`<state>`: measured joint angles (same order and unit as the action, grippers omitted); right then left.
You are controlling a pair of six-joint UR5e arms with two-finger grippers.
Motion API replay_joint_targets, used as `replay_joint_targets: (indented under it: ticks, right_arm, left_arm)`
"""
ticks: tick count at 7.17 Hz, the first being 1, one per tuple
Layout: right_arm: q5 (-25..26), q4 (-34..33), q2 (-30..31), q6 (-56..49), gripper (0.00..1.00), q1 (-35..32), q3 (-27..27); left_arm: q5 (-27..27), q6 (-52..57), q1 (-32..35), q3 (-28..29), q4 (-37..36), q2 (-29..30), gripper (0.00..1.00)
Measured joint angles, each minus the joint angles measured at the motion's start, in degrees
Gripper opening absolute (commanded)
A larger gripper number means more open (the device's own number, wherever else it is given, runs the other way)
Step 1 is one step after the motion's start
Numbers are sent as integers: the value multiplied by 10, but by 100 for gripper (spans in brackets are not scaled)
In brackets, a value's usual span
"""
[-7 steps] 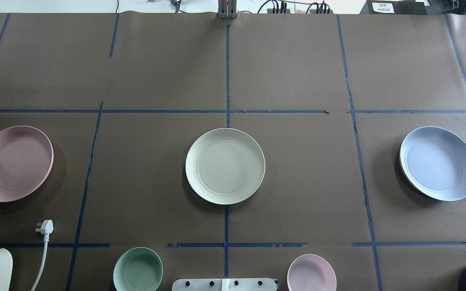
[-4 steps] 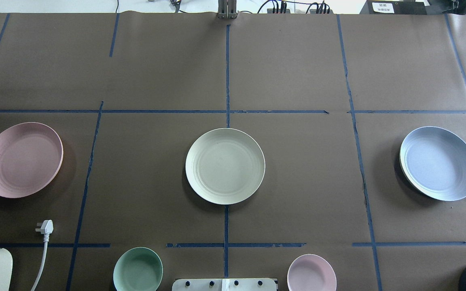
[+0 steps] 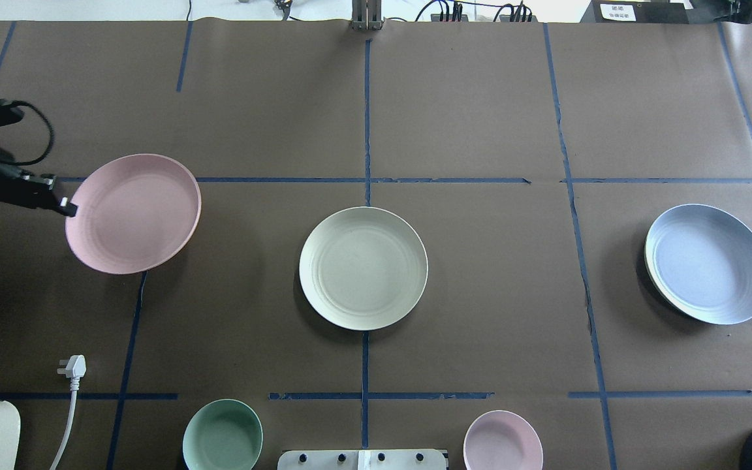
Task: Stack three plates with pink and blue
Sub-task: 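Grip the pink plate rim with the left gripper and carry it onto the cream plate, then open the left gripper above the stack while the right gripper grips the blue plate rim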
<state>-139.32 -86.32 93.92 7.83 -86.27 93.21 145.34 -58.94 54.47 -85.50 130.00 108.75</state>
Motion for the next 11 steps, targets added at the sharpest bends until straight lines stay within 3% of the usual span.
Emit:
replay_joint_targets:
  ticks: [1, 2, 4, 8, 11]
  right_arm:
    - [-1, 1, -1, 0, 100, 0, 2]
    - [-1, 13, 0, -1, 100, 0, 3]
    - [-3, 54, 5, -1, 100, 1, -6]
    - [-35, 94, 10, 12, 100, 40, -10]
    - [-24, 216, 46, 115, 100, 120, -23]
  left_arm:
    - [-23, -55, -53, 0, -2, 56, 0]
    - [-69, -90, -105, 0, -4, 94, 7]
    - [-134, -109, -166, -1, -5, 120, 100]
    - [-149, -108, -156, -38, 0, 99, 100]
    - [-151, -107, -127, -49, -1, 80, 100]
